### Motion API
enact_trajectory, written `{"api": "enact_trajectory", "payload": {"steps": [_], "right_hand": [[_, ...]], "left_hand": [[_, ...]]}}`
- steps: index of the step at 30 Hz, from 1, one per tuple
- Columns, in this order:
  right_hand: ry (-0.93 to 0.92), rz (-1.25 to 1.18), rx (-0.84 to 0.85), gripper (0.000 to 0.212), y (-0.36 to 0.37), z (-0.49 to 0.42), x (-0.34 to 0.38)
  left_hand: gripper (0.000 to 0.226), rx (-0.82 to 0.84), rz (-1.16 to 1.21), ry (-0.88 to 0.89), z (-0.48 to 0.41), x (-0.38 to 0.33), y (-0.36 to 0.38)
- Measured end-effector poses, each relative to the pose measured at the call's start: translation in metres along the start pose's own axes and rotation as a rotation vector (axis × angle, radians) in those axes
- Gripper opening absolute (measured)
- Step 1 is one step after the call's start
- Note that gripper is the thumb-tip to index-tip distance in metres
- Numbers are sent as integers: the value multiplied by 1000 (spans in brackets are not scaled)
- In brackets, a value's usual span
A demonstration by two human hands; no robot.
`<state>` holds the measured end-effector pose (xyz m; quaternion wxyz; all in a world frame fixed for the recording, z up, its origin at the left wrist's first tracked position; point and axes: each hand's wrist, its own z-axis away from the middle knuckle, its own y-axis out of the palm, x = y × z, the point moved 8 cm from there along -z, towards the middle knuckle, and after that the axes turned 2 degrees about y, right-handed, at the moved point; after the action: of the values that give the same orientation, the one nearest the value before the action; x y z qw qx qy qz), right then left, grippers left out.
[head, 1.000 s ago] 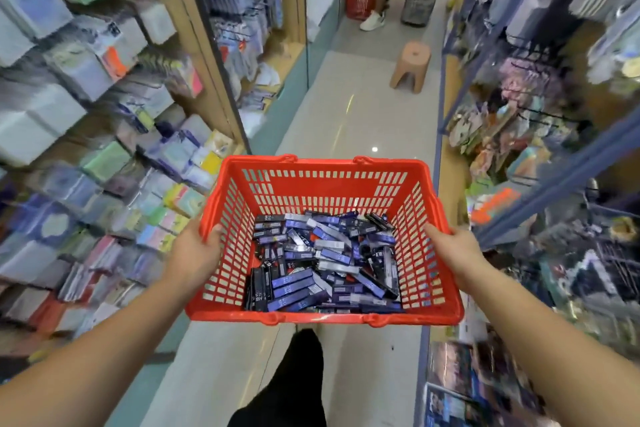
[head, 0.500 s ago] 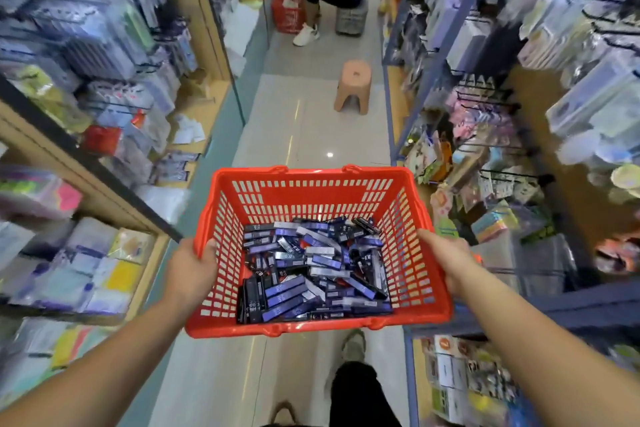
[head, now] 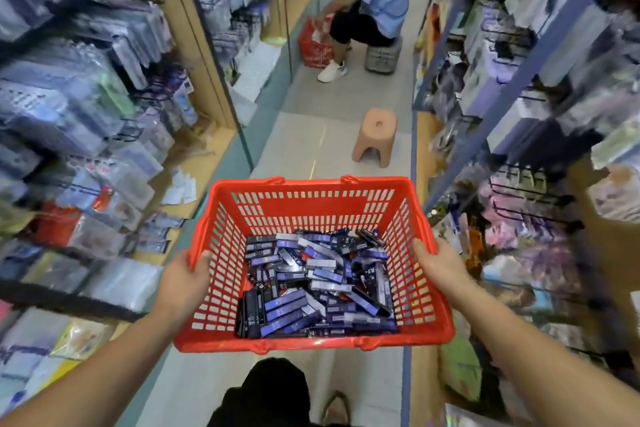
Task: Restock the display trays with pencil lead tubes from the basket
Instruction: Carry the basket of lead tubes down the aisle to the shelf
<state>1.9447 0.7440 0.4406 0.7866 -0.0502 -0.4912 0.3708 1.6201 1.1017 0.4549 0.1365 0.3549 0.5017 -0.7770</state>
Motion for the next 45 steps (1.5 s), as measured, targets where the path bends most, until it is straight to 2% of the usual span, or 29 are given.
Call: {"api": "enact_trajectory", "payload": {"steps": [3,7,9,19,24,27,32,39,45], "right_hand": [[-13,28,-17,39,1,-73,40],[-6,47,-47,44,5,-163,96],[24,7,-47,41,9,-203,122],[104,-109,-78,33,-15,-390,253],[130,-134,-59,38,-32,-499,298],[128,-87,-60,40,-42,-572,327],[26,147,-94,40,-56,-682,398],[-50,246,-17,35,-31,-797,502],[-89,303,28,31,33,-883,590]], "left_hand": [[33,-56,14,-20,-54,-30,11],[38,-85,0,-42,-142,-70,32],[31,-110,5,-14,-191,-95,42],[36,-71,-34,33,-418,-239,101],[33,-51,-15,32,-512,-308,149],[35,-66,-33,12,-562,-342,177],[35,-131,-56,-24,-630,-398,200],[33,-174,-34,-143,-718,-436,201],[33,-189,66,-236,-812,-430,197]]}}
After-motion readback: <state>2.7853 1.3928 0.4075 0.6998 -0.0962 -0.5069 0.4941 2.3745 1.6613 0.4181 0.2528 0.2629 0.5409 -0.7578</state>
